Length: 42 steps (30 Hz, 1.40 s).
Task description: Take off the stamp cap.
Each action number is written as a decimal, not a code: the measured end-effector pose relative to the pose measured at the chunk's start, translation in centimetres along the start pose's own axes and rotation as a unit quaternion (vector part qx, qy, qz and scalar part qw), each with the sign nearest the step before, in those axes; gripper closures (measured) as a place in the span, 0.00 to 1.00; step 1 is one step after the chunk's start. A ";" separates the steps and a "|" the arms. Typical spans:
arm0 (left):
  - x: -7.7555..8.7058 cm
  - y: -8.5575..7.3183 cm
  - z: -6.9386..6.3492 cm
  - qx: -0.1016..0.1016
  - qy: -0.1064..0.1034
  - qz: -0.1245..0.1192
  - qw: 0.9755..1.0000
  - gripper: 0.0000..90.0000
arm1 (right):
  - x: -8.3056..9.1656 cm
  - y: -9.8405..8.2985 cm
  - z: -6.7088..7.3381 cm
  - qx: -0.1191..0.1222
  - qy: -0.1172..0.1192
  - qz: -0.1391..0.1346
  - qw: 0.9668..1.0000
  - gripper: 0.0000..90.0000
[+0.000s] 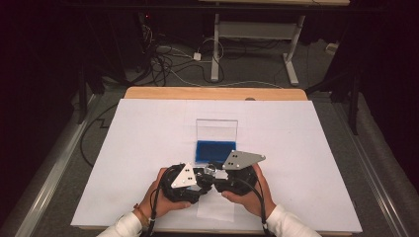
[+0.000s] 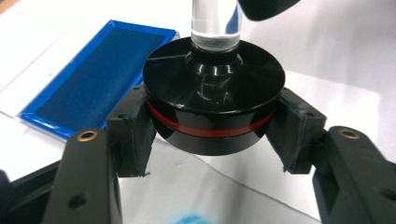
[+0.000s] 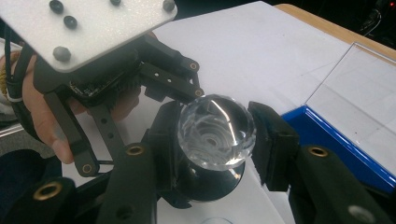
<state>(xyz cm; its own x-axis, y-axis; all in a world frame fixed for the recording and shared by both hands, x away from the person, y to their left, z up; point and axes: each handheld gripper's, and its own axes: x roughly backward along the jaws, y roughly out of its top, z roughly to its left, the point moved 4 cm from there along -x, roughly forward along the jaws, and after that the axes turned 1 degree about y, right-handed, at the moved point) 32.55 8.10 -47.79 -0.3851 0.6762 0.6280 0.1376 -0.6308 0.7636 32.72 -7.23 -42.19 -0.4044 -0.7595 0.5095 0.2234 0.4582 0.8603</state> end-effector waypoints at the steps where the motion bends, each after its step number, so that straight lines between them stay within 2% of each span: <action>1: 0.0 0.0 0.0 0.004 -0.005 -0.001 1.000 0.41 | 0.0 0.0 0.1 0.001 -0.001 0.001 1.000 0.63; 3: -0.1 -0.1 0.0 0.003 -0.003 0.001 1.000 0.41 | -0.1 -0.1 0.1 0.004 -0.003 0.003 1.000 0.63; 4: -0.1 -0.1 0.0 0.008 -0.008 -0.004 1.000 0.41 | -0.1 -0.1 0.1 0.004 -0.003 0.003 1.000 0.63; 10: -0.1 -0.1 0.0 0.010 -0.018 -0.004 1.000 0.41 | 0.0 -0.1 0.4 0.013 -0.010 -0.001 1.000 0.63; 11: -0.1 -0.1 0.0 0.020 -0.017 -0.002 1.000 0.41 | 0.0 -0.1 0.5 0.013 -0.011 -0.001 1.000 0.63; 12: -0.2 -0.5 0.5 0.041 -0.015 0.007 0.999 0.41 | 0.1 -0.1 0.5 0.014 -0.008 -0.005 1.000 0.63; 13: -0.3 -1.2 1.3 0.058 -0.010 0.015 0.998 0.41 | 0.4 0.1 0.6 0.026 -0.011 -0.014 1.000 0.63; 14: -0.3 -1.8 1.8 0.075 -0.011 0.010 0.997 0.41 | 1.6 0.9 1.1 0.031 -0.002 -0.034 0.999 0.63; 16: 0.0 -2.0 1.9 0.058 0.001 0.019 0.998 0.41 | 2.2 1.3 1.2 0.041 -0.011 -0.040 0.998 0.63; 17: 0.2 -1.9 1.8 0.056 0.000 0.013 0.998 0.41 | 2.6 1.5 1.2 0.040 -0.012 -0.046 0.998 0.63; 19: 0.4 -1.5 1.6 0.041 0.008 0.009 0.999 0.41 | 3.1 1.5 0.7 0.030 -0.015 -0.051 0.998 0.63; 23: 0.6 -1.6 1.6 0.033 0.008 0.006 0.999 0.41 | 3.4 1.1 -0.4 0.018 -0.024 -0.046 0.998 0.63; 26: 1.1 -1.9 2.2 0.038 0.014 0.004 0.999 0.41 | 3.7 1.0 -0.9 0.014 -0.033 -0.043 0.998 0.63; 31: 2.0 -2.3 2.8 0.037 0.026 0.003 0.999 0.41 | 4.0 0.9 -1.4 0.007 -0.039 -0.042 0.998 0.63; 42: 4.5 -3.4 3.9 0.042 0.060 0.002 0.997 0.41 | 4.4 0.7 -2.0 0.009 -0.049 -0.033 0.998 0.63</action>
<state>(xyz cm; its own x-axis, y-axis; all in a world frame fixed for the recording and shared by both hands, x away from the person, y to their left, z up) 33.89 14.83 -46.99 -0.4905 0.6197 0.6127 0.2144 -0.5957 0.7741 32.85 -11.17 -39.26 -0.5028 -0.7403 0.4463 0.1775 0.4169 0.8915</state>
